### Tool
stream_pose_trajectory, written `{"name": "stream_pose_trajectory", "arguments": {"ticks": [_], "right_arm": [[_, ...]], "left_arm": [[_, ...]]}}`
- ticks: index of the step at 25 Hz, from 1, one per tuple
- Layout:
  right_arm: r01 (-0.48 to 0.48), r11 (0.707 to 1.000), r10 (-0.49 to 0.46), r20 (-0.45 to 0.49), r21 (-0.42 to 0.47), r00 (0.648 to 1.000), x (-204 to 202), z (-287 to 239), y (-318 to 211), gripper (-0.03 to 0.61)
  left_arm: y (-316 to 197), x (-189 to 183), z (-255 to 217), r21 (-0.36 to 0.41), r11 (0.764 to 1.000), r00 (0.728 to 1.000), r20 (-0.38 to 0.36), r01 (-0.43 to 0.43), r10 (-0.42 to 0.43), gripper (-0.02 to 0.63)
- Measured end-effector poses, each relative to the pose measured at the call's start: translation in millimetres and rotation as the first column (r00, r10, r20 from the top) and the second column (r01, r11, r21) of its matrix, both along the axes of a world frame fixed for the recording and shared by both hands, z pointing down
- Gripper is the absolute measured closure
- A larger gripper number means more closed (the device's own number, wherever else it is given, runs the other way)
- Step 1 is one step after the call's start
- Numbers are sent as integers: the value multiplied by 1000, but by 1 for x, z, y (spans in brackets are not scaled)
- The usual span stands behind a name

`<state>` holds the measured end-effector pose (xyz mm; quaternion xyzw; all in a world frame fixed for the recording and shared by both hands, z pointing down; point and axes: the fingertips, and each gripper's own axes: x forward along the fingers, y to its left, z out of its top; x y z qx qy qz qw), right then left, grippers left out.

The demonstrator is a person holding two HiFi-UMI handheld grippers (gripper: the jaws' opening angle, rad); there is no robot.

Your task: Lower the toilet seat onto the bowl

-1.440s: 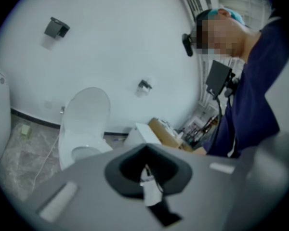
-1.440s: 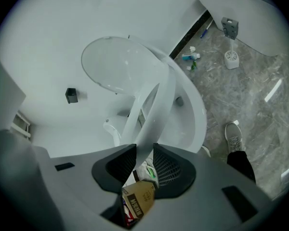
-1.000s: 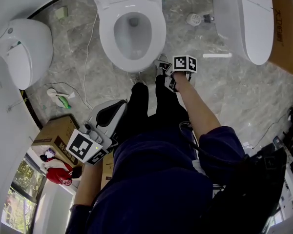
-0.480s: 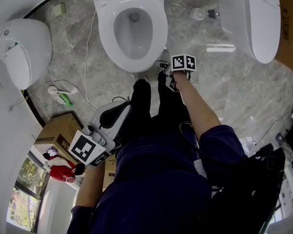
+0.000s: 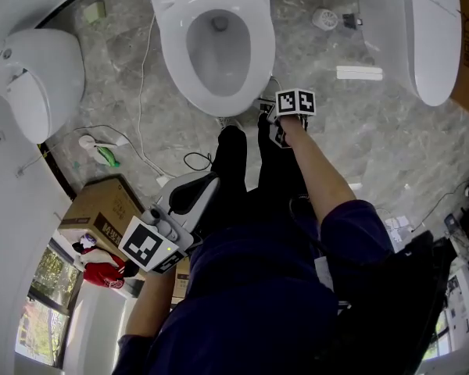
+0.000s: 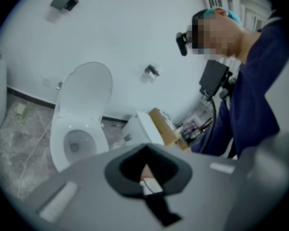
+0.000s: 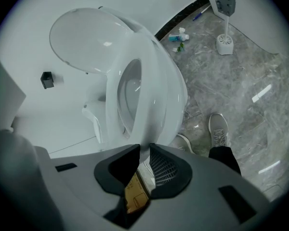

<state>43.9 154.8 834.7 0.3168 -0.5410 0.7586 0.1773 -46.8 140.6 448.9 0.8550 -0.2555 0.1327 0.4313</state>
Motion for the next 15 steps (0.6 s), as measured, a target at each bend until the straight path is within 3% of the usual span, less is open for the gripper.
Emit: {"name": "stream_pose_trajectory", "arguments": {"ticks": [15], "right_arm": [[28, 998, -33, -80, -62, 996, -1, 44, 8, 527]], "left_arm": [[-8, -3, 22, -62, 998, 1000, 16, 8, -7, 609]]}}
